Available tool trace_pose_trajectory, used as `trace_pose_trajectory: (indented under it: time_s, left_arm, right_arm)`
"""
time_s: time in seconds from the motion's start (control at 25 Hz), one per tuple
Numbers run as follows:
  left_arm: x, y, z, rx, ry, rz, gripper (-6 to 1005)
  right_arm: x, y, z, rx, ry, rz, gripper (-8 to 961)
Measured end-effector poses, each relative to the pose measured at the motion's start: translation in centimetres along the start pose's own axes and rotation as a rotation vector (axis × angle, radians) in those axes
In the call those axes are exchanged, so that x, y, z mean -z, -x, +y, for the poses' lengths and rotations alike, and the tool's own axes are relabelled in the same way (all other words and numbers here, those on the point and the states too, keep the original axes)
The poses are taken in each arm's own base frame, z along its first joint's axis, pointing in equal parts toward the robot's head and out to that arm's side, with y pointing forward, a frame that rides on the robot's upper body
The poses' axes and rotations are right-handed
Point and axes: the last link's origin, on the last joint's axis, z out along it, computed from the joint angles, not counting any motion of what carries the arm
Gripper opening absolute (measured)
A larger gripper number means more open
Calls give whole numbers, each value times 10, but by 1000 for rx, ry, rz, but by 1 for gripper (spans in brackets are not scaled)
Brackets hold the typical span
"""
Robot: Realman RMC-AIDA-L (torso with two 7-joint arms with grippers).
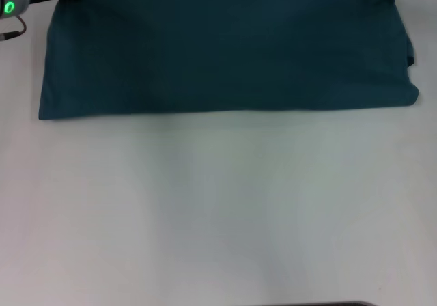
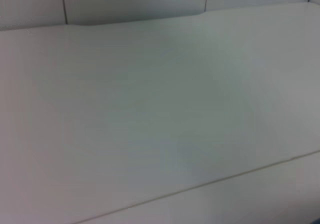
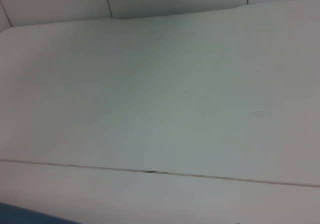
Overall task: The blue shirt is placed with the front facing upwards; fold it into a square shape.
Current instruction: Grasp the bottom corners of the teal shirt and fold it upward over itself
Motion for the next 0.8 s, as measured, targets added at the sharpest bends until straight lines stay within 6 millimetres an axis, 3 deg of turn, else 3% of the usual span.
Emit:
trace_pose_trajectory:
  time_s: [0.8]
  left_arm:
    - [-6,3,6,-10,-8,-10,9]
  right_arm:
    - [-4,-1,3,17,-8,4,43]
